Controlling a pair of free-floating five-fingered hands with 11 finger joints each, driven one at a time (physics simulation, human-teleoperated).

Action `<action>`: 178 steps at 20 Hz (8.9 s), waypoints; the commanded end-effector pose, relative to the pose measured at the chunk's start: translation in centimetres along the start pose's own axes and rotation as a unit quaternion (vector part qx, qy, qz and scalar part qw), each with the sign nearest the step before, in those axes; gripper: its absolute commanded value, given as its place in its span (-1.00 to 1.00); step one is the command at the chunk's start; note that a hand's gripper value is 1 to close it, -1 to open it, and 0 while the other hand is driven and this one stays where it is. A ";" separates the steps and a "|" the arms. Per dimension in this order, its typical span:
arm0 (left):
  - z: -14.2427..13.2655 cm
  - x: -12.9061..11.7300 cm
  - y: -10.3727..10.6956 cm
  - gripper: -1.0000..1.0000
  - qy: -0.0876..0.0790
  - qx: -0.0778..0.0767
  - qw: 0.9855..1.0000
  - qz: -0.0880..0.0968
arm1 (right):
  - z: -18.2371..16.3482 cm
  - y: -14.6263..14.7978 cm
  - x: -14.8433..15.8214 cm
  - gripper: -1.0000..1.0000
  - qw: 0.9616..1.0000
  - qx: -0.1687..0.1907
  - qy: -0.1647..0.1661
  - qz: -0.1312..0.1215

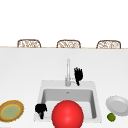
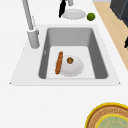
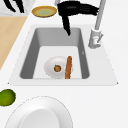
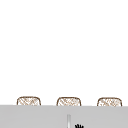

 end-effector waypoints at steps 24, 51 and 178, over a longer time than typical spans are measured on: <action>0.0 0.0 0.0 0.00 0.000 0.000 1.000 0.000 | -12.8 3.2 0.0 -1.00 0.954 0.300 0.004 0.025; 0.0 0.0 0.0 0.00 0.000 0.000 1.000 0.000 | -24.6 14.8 -0.7 -1.00 0.809 0.587 -0.004 0.019; 0.0 0.0 0.0 0.00 0.000 0.000 1.000 0.000 | 13.1 21.0 4.4 -1.00 0.875 0.482 -0.002 0.047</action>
